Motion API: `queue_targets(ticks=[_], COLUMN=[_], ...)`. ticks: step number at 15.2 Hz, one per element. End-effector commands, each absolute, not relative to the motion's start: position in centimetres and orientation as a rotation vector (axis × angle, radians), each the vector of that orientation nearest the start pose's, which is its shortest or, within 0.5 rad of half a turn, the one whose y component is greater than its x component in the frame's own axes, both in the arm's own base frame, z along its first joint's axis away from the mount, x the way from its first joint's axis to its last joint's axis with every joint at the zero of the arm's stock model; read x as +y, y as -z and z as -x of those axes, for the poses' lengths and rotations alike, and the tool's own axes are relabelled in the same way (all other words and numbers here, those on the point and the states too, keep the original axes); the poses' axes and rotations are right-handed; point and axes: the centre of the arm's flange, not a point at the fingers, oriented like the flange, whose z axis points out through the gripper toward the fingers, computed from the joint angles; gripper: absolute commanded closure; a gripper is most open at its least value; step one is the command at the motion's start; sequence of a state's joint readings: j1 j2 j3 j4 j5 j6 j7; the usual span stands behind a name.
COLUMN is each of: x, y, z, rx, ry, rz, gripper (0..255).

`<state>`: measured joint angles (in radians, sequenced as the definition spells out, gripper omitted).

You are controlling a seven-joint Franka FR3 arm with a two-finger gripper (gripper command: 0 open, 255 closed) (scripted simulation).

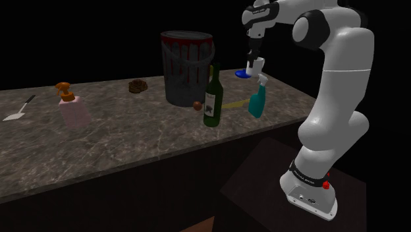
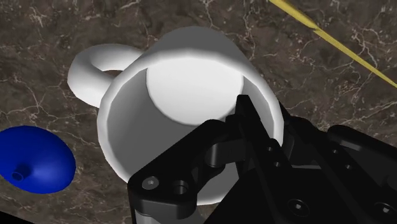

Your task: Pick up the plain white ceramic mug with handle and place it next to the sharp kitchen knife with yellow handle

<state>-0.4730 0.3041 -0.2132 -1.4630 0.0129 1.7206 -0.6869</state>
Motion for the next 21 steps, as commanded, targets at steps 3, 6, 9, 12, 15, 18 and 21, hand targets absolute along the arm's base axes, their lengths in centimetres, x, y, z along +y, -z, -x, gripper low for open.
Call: queue_targets(ticks=[3,6,9,12,15,18,21], x=[-39.8,-39.8,-39.8,-39.8,-39.8,-39.8,-39.8], y=[-48.9,-47.3,-45.7,-44.1,-42.5,-40.9,-39.4], z=[-51.2,-51.2,-51.2,-51.2,-51.2,-51.2,-51.2], rx=[-0.012,-0.012,-0.012,-0.012,-0.012,-0.012,-0.012], ry=[-0.098,-0.098,-0.098,-0.098,-0.098,-0.098,-0.098], rz=[3.155,3.155,3.155,3.155,3.155,3.155,3.155], gripper=[255,255,255,255,255,255,255])
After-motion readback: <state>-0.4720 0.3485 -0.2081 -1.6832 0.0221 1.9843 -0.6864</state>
